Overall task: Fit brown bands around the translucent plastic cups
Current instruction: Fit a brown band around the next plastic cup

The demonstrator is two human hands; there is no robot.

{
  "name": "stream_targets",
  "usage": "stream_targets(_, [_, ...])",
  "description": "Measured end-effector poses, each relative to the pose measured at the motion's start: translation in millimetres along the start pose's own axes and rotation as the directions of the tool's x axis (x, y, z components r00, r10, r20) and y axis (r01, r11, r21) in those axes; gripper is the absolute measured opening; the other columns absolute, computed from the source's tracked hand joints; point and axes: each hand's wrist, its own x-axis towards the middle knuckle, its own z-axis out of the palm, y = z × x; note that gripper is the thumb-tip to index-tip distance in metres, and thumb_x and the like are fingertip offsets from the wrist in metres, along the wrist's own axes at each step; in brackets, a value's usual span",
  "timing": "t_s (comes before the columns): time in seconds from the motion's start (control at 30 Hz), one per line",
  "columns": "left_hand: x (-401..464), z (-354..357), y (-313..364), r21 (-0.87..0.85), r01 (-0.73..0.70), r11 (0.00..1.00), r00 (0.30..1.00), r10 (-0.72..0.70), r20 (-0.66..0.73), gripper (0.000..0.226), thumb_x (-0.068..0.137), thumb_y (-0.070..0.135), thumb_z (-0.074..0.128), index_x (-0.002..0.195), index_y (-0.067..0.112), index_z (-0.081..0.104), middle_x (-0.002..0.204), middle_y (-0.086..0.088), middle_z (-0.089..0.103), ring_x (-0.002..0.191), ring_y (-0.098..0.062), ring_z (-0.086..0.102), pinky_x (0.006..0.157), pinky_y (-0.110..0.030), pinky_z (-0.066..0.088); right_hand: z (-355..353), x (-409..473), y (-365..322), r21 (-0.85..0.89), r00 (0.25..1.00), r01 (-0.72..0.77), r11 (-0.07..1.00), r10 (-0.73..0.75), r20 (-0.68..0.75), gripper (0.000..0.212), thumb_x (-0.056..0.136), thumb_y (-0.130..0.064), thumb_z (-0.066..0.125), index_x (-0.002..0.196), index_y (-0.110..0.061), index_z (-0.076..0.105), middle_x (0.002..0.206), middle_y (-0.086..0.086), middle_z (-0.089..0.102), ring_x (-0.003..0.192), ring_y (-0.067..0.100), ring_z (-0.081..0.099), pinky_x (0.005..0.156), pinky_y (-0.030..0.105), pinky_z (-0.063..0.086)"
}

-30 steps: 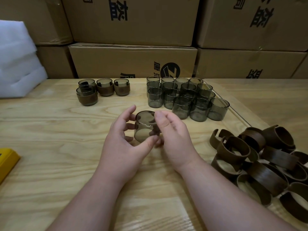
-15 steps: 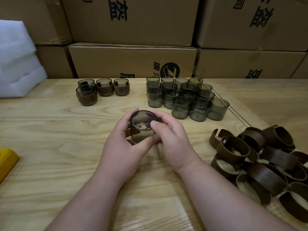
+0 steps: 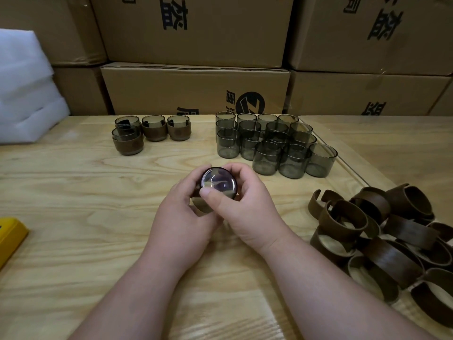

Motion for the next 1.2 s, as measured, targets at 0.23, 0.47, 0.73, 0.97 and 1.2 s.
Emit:
stream_targets(0.23, [0.0, 0.7, 0.3, 0.138, -0.03, 0.99, 1.0, 0.028, 0.014, 0.079, 0.072, 0.008, 0.08, 0.127, 0.061, 0.058, 0.126, 0.027, 0.053, 0.12, -0.017, 0.054, 0.099, -0.04, 0.05, -0.1, 0.6, -1.9, -0.028, 0.997, -0.028, 0.999, 0.026, -0.069, 0.052, 0.065, -0.044, 0.083, 0.105, -0.021, 0.061, 0.099, -0.004, 0.07, 0.086, 0.006, 0.067, 0.081, 0.033, 0.06])
stream_targets(0.47, [-0.3, 1.9, 2.1, 0.153, -0.052, 0.987, 0.997, 0.041, 0.072, 0.085, 0.07, 0.006, 0.086, 0.131, 0.058, 0.059, 0.125, 0.027, 0.052, 0.12, -0.019, 0.052, 0.099, -0.039, 0.049, -1.9, 1.5, -8.8, -0.012, 0.979, -0.038, 0.999, 0.035, -0.199, 0.028, 0.097, -0.035, 0.069, 0.089, -0.009, 0.064, 0.078, 0.009, 0.064, 0.074, 0.014, 0.059, 0.075, 0.048, 0.054])
stream_targets(0.73, [-1.0, 1.4, 0.8, 0.063, -0.023, 0.998, 1.0, 0.023, 0.003, 0.074, 0.069, 0.027, 0.093, 0.124, 0.061, 0.057, 0.122, 0.033, 0.057, 0.108, 0.009, 0.056, 0.084, -0.007, 0.042, -1.0, 3.1, -9.2, 0.083, 0.969, -0.099, 0.992, 0.115, -0.218, 0.026, 0.105, -0.018, 0.052, 0.093, -0.011, 0.075, 0.093, 0.013, 0.077, 0.086, 0.027, 0.07, 0.082, 0.044, 0.059])
stream_targets(0.97, [1.0, 1.1, 3.9, -0.001, 0.05, 0.999, 0.999, -0.05, -0.023, 0.073, 0.07, 0.035, 0.093, 0.133, 0.05, 0.059, 0.126, 0.01, 0.067, 0.108, -0.015, 0.064, 0.097, -0.046, 0.055, -6.1, 2.7, -8.1, 0.187, 0.993, -0.063, 0.98, 0.08, -0.088, 0.026, 0.095, -0.008, 0.05, 0.097, -0.015, 0.075, 0.089, -0.001, 0.079, 0.078, 0.003, 0.071, 0.06, 0.015, 0.051])
stream_targets(1.2, [2.2, -0.3, 4.0, -0.053, 0.07, 0.996, 0.996, -0.072, -0.045, 0.068, 0.064, 0.043, 0.082, 0.127, 0.055, 0.06, 0.124, 0.009, 0.069, 0.105, -0.014, 0.067, 0.097, -0.046, 0.056, -1.8, 0.8, -3.3, 0.069, 1.0, 0.02, 0.997, -0.021, 0.006, 0.043, 0.079, -0.025, 0.062, 0.122, -0.019, 0.065, 0.121, 0.008, 0.072, 0.114, 0.02, 0.067, 0.095, 0.031, 0.056])
